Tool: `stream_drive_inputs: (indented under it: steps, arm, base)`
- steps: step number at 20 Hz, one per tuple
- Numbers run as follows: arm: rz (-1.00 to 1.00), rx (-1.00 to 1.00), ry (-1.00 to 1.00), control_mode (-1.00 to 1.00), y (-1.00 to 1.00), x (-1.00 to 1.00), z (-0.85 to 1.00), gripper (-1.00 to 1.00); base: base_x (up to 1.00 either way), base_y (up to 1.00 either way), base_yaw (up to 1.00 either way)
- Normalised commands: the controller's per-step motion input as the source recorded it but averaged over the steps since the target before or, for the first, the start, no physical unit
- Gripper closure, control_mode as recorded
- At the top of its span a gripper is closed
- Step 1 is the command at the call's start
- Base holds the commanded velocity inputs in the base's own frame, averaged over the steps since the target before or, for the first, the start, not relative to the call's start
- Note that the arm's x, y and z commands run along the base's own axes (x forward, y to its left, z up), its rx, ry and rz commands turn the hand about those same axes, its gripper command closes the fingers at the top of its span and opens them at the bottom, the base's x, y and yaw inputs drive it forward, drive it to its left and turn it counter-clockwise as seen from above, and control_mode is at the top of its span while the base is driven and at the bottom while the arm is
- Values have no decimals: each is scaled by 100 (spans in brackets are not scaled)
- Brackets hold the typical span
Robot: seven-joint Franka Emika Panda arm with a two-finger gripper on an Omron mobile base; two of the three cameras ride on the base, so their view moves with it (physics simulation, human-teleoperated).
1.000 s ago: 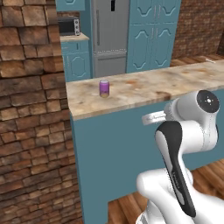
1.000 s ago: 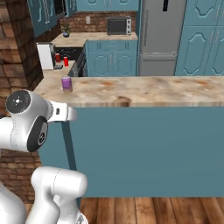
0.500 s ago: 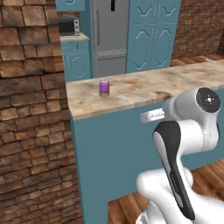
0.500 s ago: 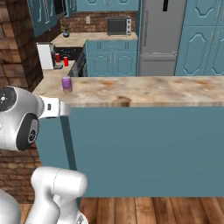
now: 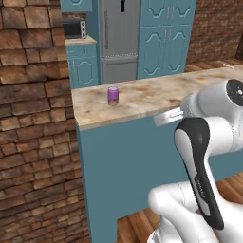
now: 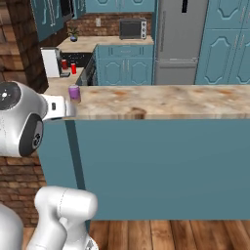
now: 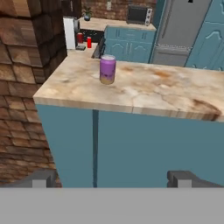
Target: Four empty soda cans are scattered around the kitchen. Gather all the cans and cluster them next to the stove for recycling.
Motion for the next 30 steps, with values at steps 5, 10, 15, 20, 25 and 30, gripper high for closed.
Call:
stream_drive_inputs:
  steps: [5,10,15,20,25,30]
  arm:
    - [8,0,8,-100,28,0,31,-100]
    - [2,0,9,-100,28,9,24,-100]
    - [0,-1,14,-100,18,28,3,-100]
    - [0,0,5,-100,0,31,-5,-100]
    - [0,0,2,-100,1,21,0,-100]
    - [0,-1,4,-100,9,28,-2,-100]
  base:
    - [0,0,0]
    - [0,0,0]
    - [0,0,0]
    - [0,0,0]
    - [0,0,0]
    - [0,0,0]
